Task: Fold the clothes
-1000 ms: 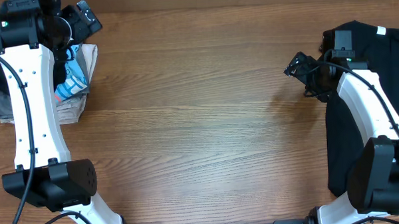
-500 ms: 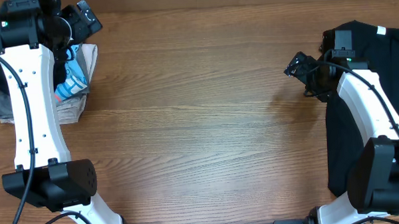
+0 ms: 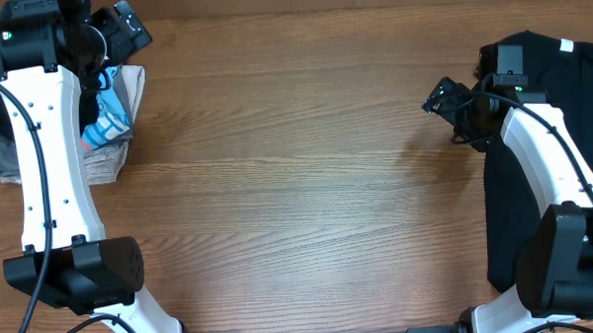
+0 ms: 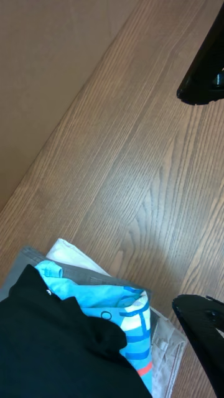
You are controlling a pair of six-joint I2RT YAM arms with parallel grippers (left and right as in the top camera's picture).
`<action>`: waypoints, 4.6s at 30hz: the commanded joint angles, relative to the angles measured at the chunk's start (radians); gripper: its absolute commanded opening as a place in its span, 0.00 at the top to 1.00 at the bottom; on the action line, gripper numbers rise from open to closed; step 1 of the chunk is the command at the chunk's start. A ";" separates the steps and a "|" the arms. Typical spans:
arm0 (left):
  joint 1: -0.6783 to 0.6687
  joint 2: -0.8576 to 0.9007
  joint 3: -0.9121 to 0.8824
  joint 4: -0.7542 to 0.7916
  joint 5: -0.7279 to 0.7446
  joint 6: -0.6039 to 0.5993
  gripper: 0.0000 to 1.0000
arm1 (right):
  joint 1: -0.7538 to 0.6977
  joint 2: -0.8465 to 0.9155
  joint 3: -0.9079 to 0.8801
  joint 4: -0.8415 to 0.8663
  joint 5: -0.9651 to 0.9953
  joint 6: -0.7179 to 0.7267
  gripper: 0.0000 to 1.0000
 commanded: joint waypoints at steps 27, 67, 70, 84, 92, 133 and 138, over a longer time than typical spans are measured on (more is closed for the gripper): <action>0.002 0.003 -0.003 0.000 -0.004 0.019 0.00 | 0.093 -0.821 0.000 0.005 0.010 -0.006 0.00; 0.002 0.003 -0.003 0.000 -0.004 0.019 0.00 | 0.187 -1.743 -0.374 -0.242 0.088 -0.005 0.00; 0.002 0.003 -0.003 0.000 -0.004 0.019 0.00 | 0.187 -1.743 -0.428 -0.201 0.105 -0.003 0.00; 0.002 0.003 -0.003 0.000 -0.004 0.019 0.00 | 0.187 -1.743 -0.832 0.451 0.148 -0.003 0.00; 0.002 0.003 -0.003 0.000 -0.004 0.019 0.00 | 0.183 -1.743 -1.118 0.857 0.148 -0.003 0.00; 0.002 0.003 -0.003 0.000 -0.004 0.019 0.00 | 0.170 -1.744 -1.307 0.697 0.147 -0.399 0.00; 0.002 0.003 -0.003 0.000 -0.004 0.019 0.00 | 0.170 -1.744 -1.307 0.697 0.147 -0.399 0.00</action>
